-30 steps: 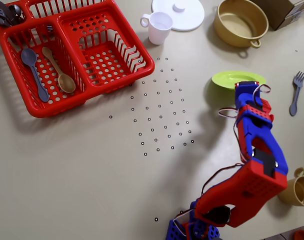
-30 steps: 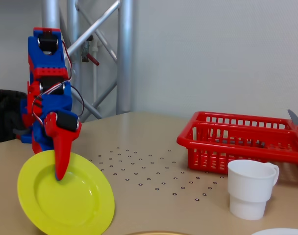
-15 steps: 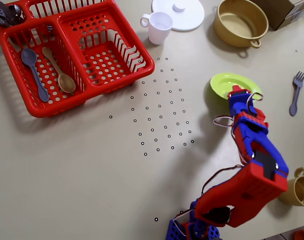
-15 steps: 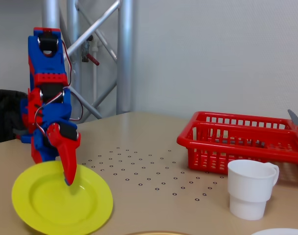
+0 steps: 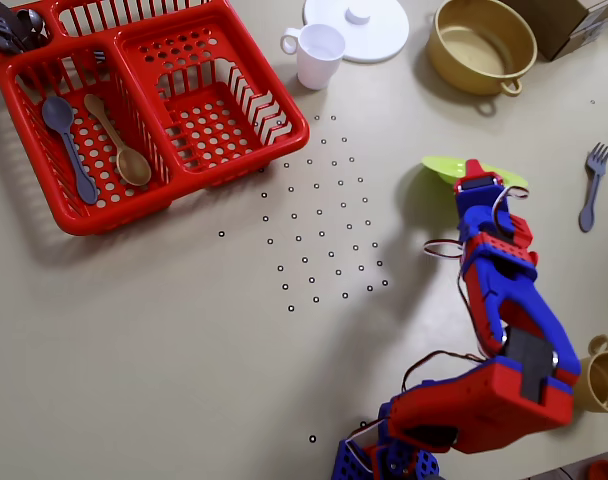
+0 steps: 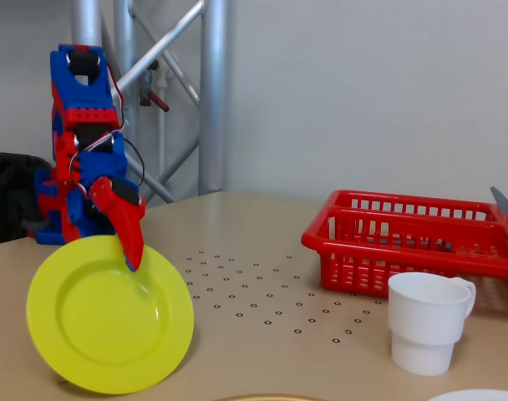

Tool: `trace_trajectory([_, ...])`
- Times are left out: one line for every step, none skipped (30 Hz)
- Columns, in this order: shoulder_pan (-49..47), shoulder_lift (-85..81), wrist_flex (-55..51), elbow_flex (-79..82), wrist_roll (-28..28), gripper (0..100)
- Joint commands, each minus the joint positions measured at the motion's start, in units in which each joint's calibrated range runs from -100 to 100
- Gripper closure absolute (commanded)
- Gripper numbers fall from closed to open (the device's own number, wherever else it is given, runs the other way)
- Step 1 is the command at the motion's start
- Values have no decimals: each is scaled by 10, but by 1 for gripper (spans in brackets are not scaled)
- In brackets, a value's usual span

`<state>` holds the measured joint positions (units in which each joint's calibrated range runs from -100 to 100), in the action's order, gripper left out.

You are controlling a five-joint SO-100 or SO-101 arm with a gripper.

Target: Grasp the plate, place it on the cross drawn on the table.

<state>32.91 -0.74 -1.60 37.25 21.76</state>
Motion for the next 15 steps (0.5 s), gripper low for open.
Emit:
trace_trajectory([8, -17, 29, -55, 7, 81])
trace_trajectory([10, -6, 31, -69, 7, 81])
trace_trajectory([11, 7, 33, -85, 7, 81])
trace_trajectory([13, 23, 35, -102, 7, 81])
trace_trajectory([15, 39, 38, -117, 7, 81])
trace_trajectory([16, 53, 43, -129, 9, 81])
trace_trajectory([18, 66, 48, -136, 11, 81])
trace_trajectory([19, 72, 56, -137, 13, 81])
trace_trajectory([21, 76, 61, -137, 14, 81])
trace_trajectory([21, 76, 61, -135, 15, 81])
trace_trajectory([23, 74, 66, -129, 18, 80])
trace_trajectory([25, 72, 79, -119, 22, 79])
trace_trajectory([30, 71, 95, -104, 28, 77])
trace_trajectory([35, 72, 103, -93, 40, 73])
trace_trajectory([39, 73, 113, -82, 51, 69])
